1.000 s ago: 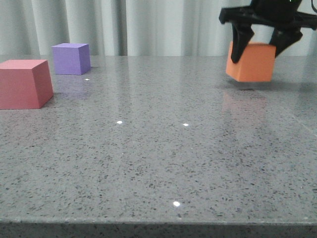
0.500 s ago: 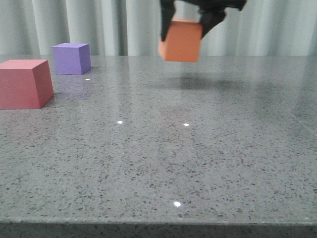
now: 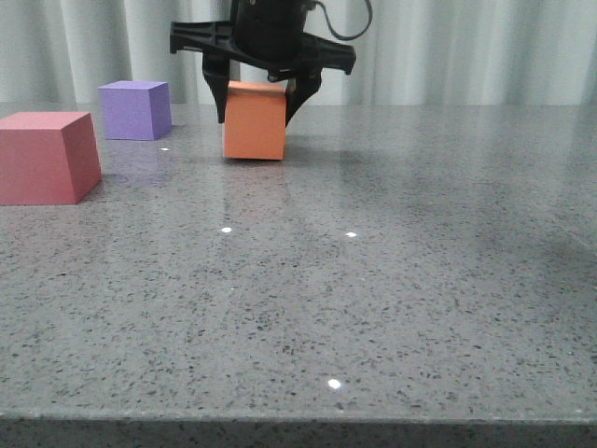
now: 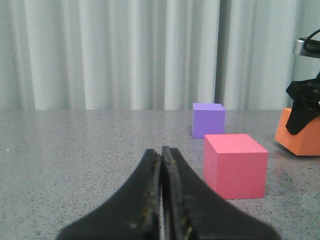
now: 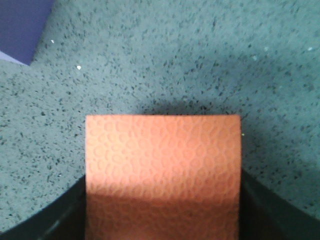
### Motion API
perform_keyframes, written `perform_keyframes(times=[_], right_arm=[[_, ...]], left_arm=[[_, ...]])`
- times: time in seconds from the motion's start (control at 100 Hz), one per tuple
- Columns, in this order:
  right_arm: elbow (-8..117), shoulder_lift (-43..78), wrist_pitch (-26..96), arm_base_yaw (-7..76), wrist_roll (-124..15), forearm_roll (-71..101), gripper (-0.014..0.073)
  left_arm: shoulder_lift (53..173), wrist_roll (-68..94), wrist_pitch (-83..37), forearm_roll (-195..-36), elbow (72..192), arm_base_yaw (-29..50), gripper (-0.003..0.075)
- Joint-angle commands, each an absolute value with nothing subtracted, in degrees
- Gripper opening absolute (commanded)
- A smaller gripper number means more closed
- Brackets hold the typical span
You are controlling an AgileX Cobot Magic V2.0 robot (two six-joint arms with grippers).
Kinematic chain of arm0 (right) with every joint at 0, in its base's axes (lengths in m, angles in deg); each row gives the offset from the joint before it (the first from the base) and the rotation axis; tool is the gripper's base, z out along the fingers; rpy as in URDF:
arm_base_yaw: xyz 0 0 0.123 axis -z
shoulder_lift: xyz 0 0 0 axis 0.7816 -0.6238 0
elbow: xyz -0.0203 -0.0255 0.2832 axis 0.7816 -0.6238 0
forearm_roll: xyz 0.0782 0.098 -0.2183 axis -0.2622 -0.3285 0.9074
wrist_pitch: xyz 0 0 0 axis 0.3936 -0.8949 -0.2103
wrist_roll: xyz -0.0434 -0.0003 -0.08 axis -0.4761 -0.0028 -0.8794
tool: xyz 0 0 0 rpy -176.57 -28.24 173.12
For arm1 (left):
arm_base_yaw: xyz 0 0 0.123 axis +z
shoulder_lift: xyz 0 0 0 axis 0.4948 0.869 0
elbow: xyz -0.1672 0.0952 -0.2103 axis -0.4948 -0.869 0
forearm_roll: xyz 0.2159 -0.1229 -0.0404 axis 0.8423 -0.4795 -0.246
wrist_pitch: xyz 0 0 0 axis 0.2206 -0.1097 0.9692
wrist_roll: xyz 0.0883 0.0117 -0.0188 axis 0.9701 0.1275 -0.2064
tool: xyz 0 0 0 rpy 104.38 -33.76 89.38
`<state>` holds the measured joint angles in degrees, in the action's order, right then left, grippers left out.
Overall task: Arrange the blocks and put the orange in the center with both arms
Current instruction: 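Lift the orange cube with the right gripper and carry it toward the table center, then lower the orange cube onto the table and open the right gripper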
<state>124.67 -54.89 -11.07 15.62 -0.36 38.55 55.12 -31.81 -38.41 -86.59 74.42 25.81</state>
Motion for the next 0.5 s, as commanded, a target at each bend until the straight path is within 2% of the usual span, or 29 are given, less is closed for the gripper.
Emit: perform_keyframes(times=[0.0,0.21,0.28,0.49], right_arm=[[127.2,-51.7,-10.5,15.7,0.7,40.1,0.0288],[127.2,-51.8,-11.0,15.7,1.2,40.1,0.0297],[127.2,-51.8,-11.0,15.6,1.2,39.9,0.0335],[127.2,-51.8,-10.6,15.2,1.2,39.5,0.0596]], left_arm=[[53.0,-32.0,-43.1,-87.0,72.0,25.9,-0.0020],[53.0,-32.0,-43.1,-87.0,72.0,25.9,-0.0020],[53.0,-32.0,-43.1,-87.0,72.0,25.9,-0.0020],[53.0,-32.0,-43.1,-87.0,72.0,25.9,-0.0020]])
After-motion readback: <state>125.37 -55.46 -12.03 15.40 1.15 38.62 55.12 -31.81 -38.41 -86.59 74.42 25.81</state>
